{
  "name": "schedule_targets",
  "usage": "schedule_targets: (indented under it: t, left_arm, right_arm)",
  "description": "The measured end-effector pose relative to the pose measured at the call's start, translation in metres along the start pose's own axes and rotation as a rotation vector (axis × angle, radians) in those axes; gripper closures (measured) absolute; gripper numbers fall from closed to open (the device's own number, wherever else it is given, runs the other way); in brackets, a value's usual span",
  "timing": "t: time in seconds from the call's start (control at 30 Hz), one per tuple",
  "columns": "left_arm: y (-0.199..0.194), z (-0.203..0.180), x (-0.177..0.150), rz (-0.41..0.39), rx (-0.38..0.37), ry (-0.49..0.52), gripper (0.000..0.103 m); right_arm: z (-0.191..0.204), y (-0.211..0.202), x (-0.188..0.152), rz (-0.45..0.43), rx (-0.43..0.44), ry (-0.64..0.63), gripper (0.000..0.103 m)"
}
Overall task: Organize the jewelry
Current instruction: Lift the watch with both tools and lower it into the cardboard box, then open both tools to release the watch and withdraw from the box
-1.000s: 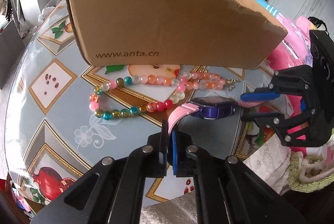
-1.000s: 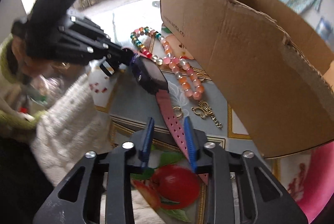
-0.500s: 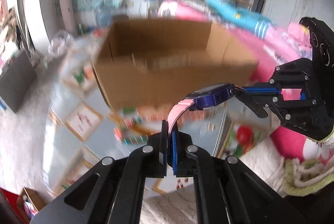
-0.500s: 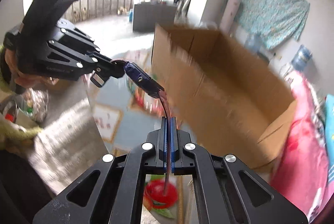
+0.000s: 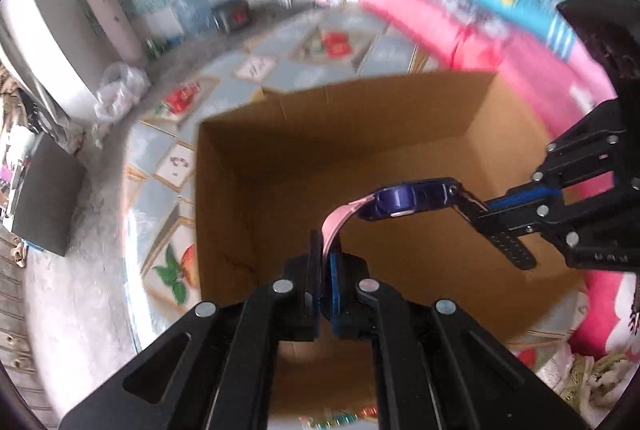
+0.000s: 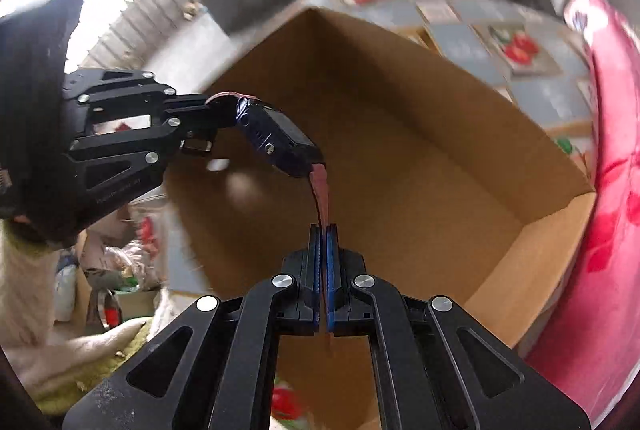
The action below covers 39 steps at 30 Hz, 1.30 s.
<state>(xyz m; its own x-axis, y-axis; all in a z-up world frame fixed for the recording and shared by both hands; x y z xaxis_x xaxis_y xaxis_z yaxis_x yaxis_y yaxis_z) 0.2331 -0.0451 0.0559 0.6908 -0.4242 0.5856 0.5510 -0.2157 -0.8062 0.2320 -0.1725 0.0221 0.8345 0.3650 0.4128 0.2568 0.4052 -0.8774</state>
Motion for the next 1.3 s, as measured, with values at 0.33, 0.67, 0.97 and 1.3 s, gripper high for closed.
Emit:
schedule_targets:
  t: [0.33, 0.67, 0.97, 1.3]
  left_arm:
    - [0.093, 0.003, 0.037, 0.192, 0.077, 0.054, 0.063]
    - [0.075, -0.004, 0.050, 0.052, 0.122, 0.091, 0.051]
    - [-0.042, 0.014, 0.018, -0.201, 0.201, 0.045, 0.027]
    - [-0.161, 0.022, -0.121, -0.409, 0.256, -0.121, 0.007]
  right_arm:
    - [-0.044, 0.030, 0.028, 0.036, -0.090, 0.073, 0.094]
    - [-0.048, 0.014, 0.023, -0.058, -0.135, 0.081, 0.093]
    - [-0.012, -0.078, -0.005, -0.265, -0.111, 0.073, 0.089]
    - [0.061, -0.148, -0.101, -0.476, -0.056, 0.046, 0.053]
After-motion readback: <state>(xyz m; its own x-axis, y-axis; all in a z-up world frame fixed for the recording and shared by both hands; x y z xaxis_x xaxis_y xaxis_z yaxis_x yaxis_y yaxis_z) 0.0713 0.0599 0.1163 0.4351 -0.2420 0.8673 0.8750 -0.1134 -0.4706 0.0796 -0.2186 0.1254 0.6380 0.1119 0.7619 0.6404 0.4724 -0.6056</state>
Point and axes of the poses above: each gripper's, at about its wrist camera, not at the fingertips, and y roughly the way its jaws point, z to its left, x to its top, the point moved 1 cm from there along y, roughly the way its jaws point, and after that the axes turned 10 degrees about -z, right-handed, at the moved point
